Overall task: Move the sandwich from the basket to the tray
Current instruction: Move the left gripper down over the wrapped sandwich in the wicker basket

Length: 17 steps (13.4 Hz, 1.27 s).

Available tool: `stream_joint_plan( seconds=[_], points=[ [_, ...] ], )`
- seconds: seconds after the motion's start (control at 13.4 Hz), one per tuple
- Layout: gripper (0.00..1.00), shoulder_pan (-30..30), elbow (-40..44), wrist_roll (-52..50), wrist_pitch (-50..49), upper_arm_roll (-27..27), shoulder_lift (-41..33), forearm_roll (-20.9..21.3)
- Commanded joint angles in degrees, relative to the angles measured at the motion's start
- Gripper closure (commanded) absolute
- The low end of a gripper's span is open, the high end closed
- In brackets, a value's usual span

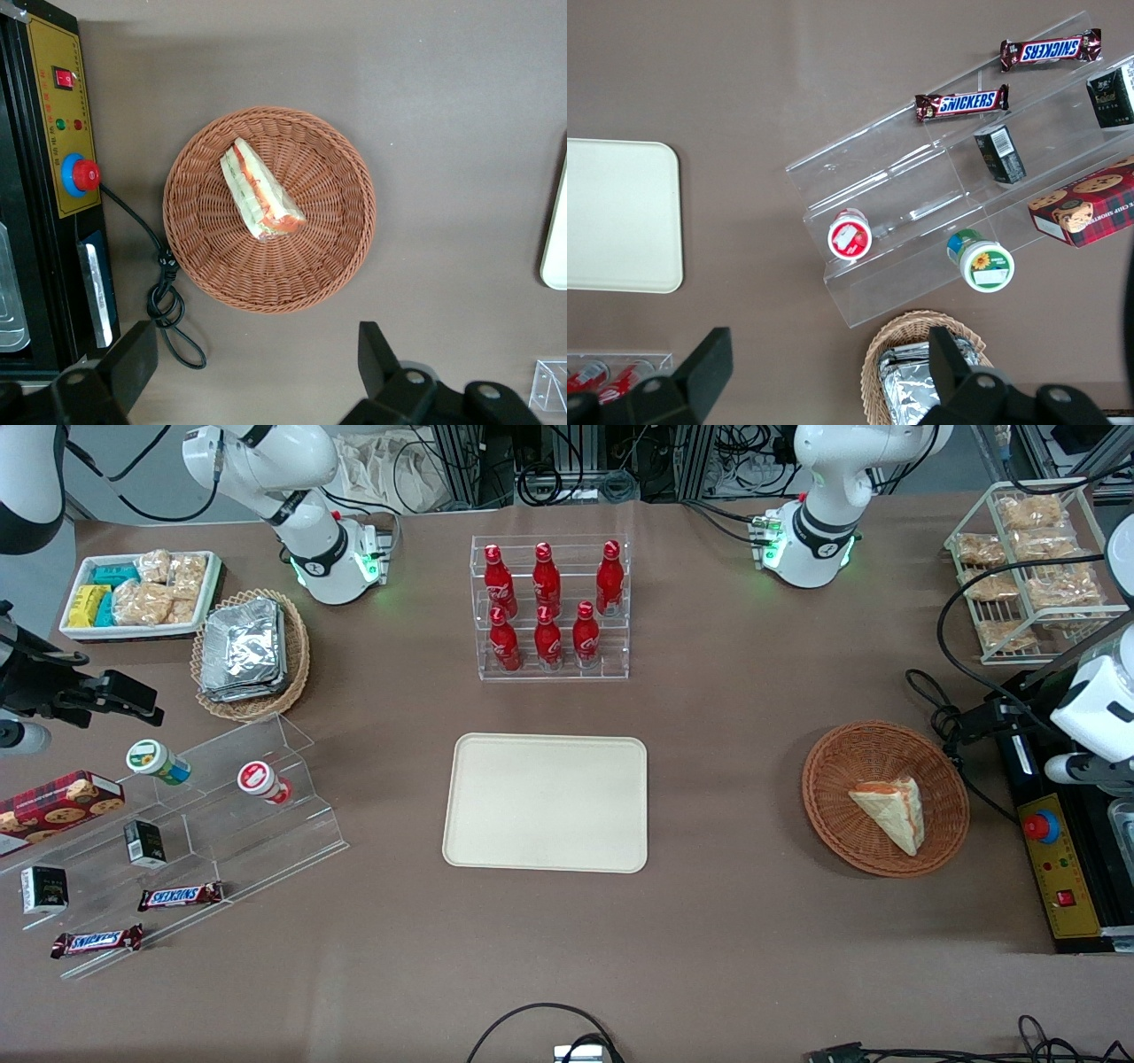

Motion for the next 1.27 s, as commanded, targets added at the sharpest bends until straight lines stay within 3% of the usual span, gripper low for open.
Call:
stream_joint_plan(
  seconds=[0.0,0.37,0.89,1.19],
  points=[
    [0.0,-0.3,2.0,-0.4,-1.4,0.3,1.0,0.2],
    [0.0,-0.5,2.1,-4.2,-0.7,0.3,3.7,0.2],
    [0.0,0.3,-4.2,-33.0,10.7,0.3,9.9,-0.6],
    [0.0,3.4,-14.8,-34.2,22.6,0.3,9.0,-1.1]
  ],
)
